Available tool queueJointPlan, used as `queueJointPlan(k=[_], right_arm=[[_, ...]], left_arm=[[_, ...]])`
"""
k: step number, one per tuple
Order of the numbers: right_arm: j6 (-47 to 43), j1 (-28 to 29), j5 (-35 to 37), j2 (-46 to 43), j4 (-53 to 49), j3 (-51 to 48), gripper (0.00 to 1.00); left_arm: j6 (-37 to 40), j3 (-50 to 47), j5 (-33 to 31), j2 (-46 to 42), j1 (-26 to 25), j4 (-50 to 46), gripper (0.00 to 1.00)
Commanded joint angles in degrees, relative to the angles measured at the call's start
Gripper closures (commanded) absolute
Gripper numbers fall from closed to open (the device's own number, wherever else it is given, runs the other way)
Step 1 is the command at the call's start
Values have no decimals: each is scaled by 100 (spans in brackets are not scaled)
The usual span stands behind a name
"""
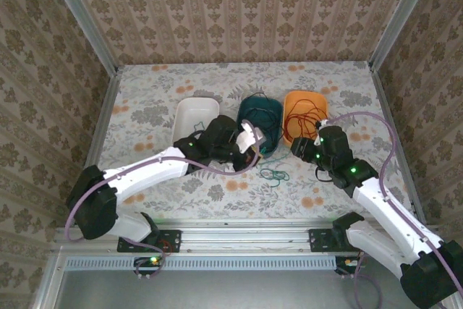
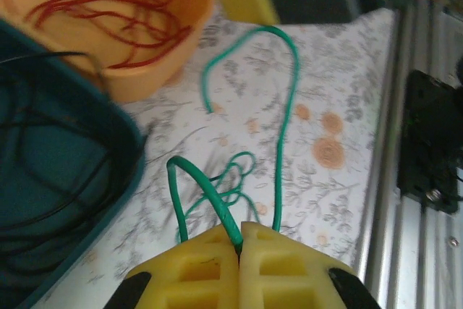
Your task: Untangle the cables
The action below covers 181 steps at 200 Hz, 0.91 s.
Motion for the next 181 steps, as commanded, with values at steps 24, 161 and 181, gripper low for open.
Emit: queueJointPlan(k=[24, 161, 181], right_arm=[[-188, -1, -526, 100, -86, -123, 54], [-981, 227, -1413, 1971, -609, 8, 54], [-1032, 284, -1522, 2216, -604, 65, 55]], left_arm=[[-1424, -711, -1259, -885, 1323, 686, 100], [-1493, -42, -2375, -77, 2138, -404, 23], [-1246, -21, -1685, -30, 1733, -358, 23]])
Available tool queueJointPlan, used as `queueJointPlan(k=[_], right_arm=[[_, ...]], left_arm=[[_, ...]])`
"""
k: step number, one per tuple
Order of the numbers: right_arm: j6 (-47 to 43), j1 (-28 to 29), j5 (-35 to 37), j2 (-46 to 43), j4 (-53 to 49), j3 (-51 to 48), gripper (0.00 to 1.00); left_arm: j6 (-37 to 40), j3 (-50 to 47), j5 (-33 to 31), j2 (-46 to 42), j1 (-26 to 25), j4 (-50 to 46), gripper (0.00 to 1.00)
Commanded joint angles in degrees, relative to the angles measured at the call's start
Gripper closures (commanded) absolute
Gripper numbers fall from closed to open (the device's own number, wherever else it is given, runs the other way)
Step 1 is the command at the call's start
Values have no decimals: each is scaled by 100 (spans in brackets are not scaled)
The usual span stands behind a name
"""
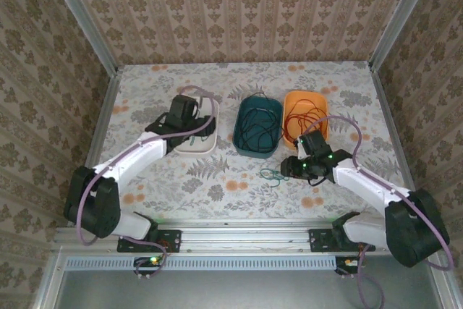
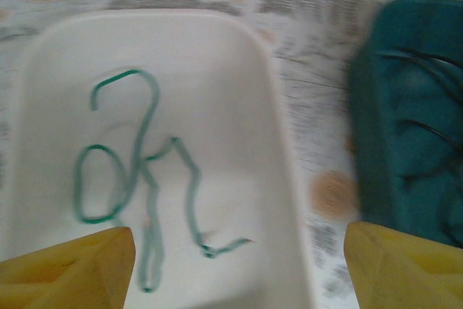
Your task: Untangle the cables
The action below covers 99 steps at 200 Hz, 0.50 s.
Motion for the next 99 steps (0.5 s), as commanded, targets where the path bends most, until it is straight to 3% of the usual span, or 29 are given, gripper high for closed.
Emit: queueJointPlan(k=[1, 41, 50, 72, 99], right_arm=[[-202, 93, -306, 252, -191, 160, 55], [-230, 136, -379, 547, -182, 186, 59], [-231, 136, -405, 566, -158, 187, 65], [-231, 146, -333, 471, -163, 186, 91], [-205, 145, -257, 56, -213, 142, 100]], left_arm=[[368, -45, 858, -110, -432, 159, 23], [795, 160, 2036, 227, -1068, -40, 25], [878, 216, 2217, 328, -1179, -91, 25], [929, 297, 2481, 578, -1341, -72, 25], [781, 318, 2660, 819, -1364, 183, 25]])
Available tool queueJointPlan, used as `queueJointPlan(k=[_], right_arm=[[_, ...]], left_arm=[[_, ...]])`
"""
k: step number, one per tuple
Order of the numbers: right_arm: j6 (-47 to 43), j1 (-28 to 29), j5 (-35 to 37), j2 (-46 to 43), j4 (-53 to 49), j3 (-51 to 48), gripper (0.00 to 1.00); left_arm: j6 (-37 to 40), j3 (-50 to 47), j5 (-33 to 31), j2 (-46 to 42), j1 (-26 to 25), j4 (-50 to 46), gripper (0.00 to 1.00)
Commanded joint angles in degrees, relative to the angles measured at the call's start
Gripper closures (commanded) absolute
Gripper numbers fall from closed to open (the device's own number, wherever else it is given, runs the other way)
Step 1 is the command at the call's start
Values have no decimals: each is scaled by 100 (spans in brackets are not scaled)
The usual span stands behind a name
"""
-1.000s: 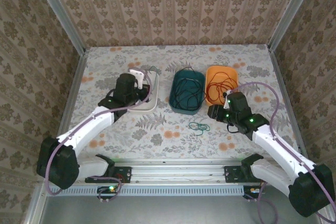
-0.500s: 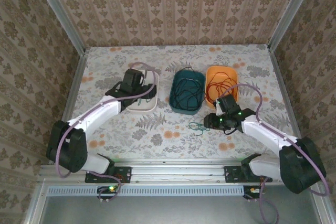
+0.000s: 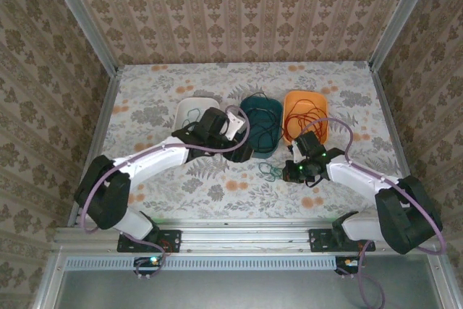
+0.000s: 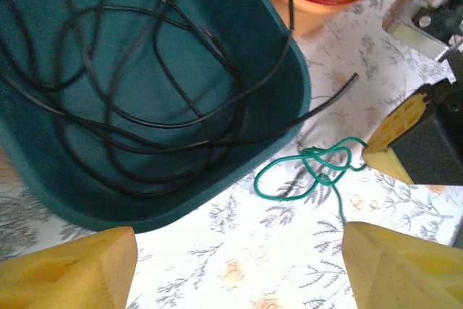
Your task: Untangle the cables
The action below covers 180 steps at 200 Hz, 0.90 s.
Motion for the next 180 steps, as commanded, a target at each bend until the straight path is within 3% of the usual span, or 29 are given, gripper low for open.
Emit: queueJointPlan(k=[1, 67, 88, 140, 180], right_arm=[[-40, 40, 23, -402, -217, 122, 100], [305, 36, 166, -1632, -1354, 219, 100], [299, 22, -108, -2206, -1545, 235, 100], [489, -82, -1386, -2767, -848, 303, 100], [624, -92, -1648, -2554, -382, 520, 100]], left_arm=[[64, 171, 476, 159, 0, 111, 25], [23, 267, 1429, 397, -66, 307, 24], [-12, 234, 1659, 383, -95, 538, 23], [-47, 368, 2190, 419, -96, 820, 24], [-21, 390, 2288, 483, -97, 839, 33]])
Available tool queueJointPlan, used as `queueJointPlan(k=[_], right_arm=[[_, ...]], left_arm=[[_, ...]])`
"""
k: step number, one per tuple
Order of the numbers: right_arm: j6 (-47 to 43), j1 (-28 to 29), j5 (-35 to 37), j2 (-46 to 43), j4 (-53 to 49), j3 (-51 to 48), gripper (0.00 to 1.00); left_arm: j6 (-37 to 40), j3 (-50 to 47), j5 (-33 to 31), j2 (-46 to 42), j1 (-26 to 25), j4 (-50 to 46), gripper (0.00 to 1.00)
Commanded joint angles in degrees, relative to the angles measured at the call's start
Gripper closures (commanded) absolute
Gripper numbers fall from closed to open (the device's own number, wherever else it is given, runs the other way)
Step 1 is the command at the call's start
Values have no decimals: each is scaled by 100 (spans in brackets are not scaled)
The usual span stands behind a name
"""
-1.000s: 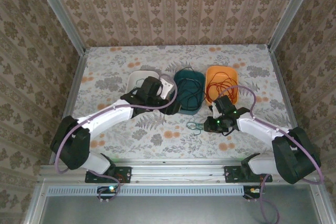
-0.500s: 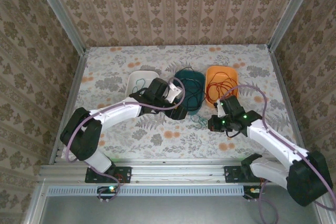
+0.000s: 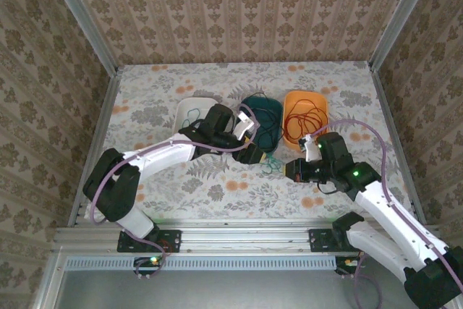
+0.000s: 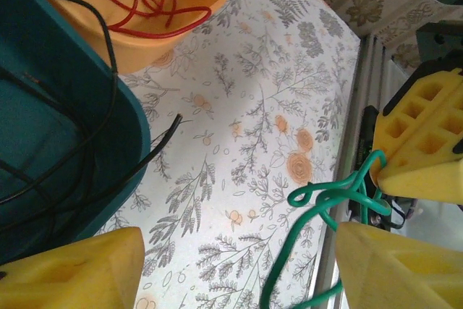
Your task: Untangle the cables
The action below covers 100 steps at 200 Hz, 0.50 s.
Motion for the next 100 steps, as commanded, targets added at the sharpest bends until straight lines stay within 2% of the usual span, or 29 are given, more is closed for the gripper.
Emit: queueJointPlan(k=[1, 20, 45, 55, 68, 100], right_arm=[[156, -42, -468, 91, 421, 279, 100], [182, -42, -474, 165, 498, 367, 100], [152, -51, -264, 216, 421, 448, 100], [94, -51, 49, 224, 275, 500, 100], [-63, -57, 569, 258, -26, 600, 100], [-468, -50, 2192, 476, -869, 987, 100]], left_arm=[[17, 163, 264, 115, -32, 113, 33], [-31, 166, 333, 168, -36, 161, 45], [-65, 160, 383, 145, -32, 197, 79], [-25, 164, 380, 114, -35, 124, 87], [62, 166, 326, 46, -34, -11, 93], [379, 181, 310, -201, -34, -481, 96]])
